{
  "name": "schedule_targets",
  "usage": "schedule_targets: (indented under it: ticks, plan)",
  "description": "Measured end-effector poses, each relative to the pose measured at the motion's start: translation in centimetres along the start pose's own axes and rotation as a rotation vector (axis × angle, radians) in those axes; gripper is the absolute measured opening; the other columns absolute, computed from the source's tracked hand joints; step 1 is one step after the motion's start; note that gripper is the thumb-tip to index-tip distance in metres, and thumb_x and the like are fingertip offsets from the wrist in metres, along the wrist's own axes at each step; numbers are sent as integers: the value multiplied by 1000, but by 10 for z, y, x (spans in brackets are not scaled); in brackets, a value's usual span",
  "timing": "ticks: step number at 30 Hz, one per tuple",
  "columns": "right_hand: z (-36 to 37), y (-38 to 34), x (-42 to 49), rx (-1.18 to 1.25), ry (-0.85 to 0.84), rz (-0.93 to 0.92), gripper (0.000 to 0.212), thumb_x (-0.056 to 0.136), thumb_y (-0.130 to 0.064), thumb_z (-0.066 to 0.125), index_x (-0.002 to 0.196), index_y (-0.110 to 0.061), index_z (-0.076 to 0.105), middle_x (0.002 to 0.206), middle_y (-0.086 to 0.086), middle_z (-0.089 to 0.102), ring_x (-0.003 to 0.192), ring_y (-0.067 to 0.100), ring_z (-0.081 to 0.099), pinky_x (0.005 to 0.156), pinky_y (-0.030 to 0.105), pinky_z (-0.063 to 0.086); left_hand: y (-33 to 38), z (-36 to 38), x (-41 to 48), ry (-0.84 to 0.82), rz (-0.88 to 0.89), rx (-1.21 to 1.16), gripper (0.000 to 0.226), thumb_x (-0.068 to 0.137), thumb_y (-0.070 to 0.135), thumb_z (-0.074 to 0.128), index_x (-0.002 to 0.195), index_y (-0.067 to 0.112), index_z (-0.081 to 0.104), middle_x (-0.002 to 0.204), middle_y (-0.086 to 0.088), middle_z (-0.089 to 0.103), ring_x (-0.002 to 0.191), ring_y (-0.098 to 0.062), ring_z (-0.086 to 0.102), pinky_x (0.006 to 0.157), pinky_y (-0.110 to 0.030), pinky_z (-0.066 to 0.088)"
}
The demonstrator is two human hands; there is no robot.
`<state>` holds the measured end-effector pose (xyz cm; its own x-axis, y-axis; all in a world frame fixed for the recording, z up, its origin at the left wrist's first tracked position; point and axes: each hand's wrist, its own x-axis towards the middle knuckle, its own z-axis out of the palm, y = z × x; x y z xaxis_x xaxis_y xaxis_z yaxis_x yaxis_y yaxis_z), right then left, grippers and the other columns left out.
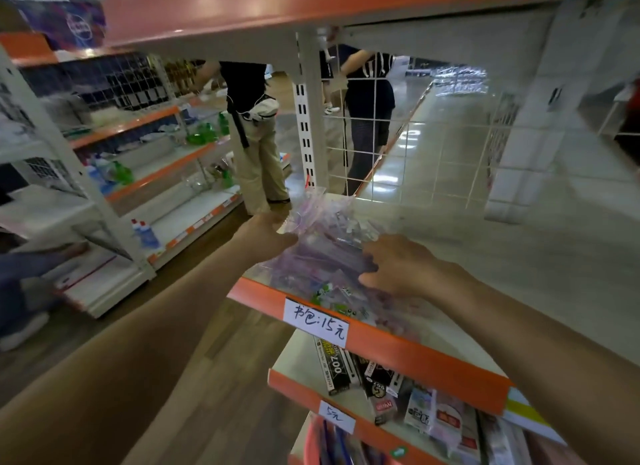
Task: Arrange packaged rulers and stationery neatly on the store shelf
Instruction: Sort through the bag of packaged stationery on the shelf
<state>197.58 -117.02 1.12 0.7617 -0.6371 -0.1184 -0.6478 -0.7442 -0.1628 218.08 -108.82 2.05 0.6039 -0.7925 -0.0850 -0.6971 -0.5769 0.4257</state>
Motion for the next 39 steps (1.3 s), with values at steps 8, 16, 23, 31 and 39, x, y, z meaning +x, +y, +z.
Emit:
schedule_targets:
  ticks: [8, 16, 23, 31, 39]
  plan:
    - [-15, 13, -5, 4, -17, 41, 15, 87, -29, 53, 94, -18, 61, 97, 5, 60, 87, 22, 55, 68, 27, 40, 3, 16, 20, -29, 42, -154, 59, 81, 29, 73, 130, 5, 53, 123, -10, 58, 94, -22, 57, 77, -29, 43]
    - [-20, 42, -7, 345, 19, -2, 17, 91, -11, 50, 84, -21, 62, 79, -8, 60, 79, 16, 57, 67, 26, 44, -3, 10, 15, -19, 92, -271, 44, 87, 4, 59, 130, 10, 52, 104, -6, 58, 76, -14, 56, 58, -16, 41]
    - [-23, 1, 1, 893, 58, -72, 14, 97, -13, 49, 97, -12, 63, 80, 4, 67, 66, 13, 65, 61, 26, 54, 21, -2, -19, -276, -7, -1064, 20, 89, 25, 62, 96, 7, 63, 89, -8, 66, 82, -20, 62, 77, -31, 50]
    - [-15, -9, 8, 103, -83, -137, 33, 90, -28, 56, 120, -15, 56, 115, 5, 58, 98, 22, 56, 82, 31, 47, 14, -1, -23, -288, -202, -1512, 18, 99, 12, 39, 92, 7, 55, 71, -9, 65, 77, -24, 67, 79, -39, 51]
    - [-10, -16, 2, -191, -93, -122, 30, 82, -32, 61, 107, -15, 55, 98, 2, 56, 86, 21, 53, 63, 28, 36, -7, 3, -26, -291, -402, -1457, 13, 96, 7, 41, 88, 9, 52, 66, -9, 59, 51, -17, 56, 55, -27, 52]
